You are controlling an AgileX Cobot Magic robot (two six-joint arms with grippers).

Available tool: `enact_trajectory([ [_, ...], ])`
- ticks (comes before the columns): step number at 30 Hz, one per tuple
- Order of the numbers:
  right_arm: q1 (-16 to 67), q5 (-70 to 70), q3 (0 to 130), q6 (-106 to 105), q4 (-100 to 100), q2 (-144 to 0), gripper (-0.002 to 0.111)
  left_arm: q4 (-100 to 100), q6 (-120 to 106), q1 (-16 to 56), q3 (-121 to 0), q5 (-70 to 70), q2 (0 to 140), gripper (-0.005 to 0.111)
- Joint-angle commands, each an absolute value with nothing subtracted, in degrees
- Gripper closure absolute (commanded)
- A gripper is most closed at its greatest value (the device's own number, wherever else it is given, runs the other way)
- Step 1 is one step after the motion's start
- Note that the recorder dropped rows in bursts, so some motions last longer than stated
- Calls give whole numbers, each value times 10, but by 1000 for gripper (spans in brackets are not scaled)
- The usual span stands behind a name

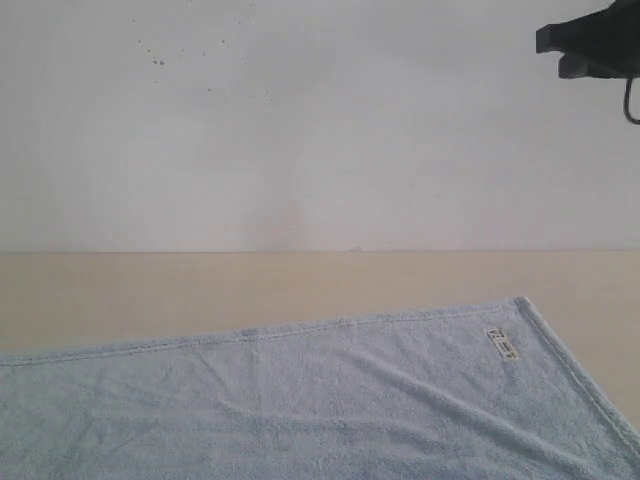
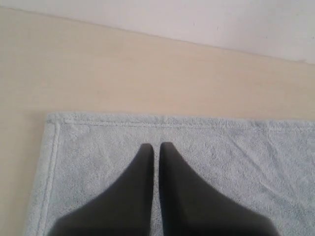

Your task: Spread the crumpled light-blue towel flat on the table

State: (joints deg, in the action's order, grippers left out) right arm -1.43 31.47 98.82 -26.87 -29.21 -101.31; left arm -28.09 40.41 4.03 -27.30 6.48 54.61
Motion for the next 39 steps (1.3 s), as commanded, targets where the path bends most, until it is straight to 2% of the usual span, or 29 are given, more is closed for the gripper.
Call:
enact_trajectory([
  [1,-17,249,877,-284,-296,-914,108,-260,410,39,-269,114,472,103],
  [7,-16,192,719,-326,-298,-779,108,-241,377,39,-269,172,384,103],
  [13,-16,135,571,-330,-345,-653,108,-101,245,40,-269,217,318,103],
  [26,2,75,287,-332,-369,-392,108,0,210,40,-225,218,277,103],
  [33,67,95,225,-332,-369,-249,108,3,210,40,-225,240,277,103],
  [39,80,145,225,-303,-370,-181,108,3,210,40,-225,240,277,103],
])
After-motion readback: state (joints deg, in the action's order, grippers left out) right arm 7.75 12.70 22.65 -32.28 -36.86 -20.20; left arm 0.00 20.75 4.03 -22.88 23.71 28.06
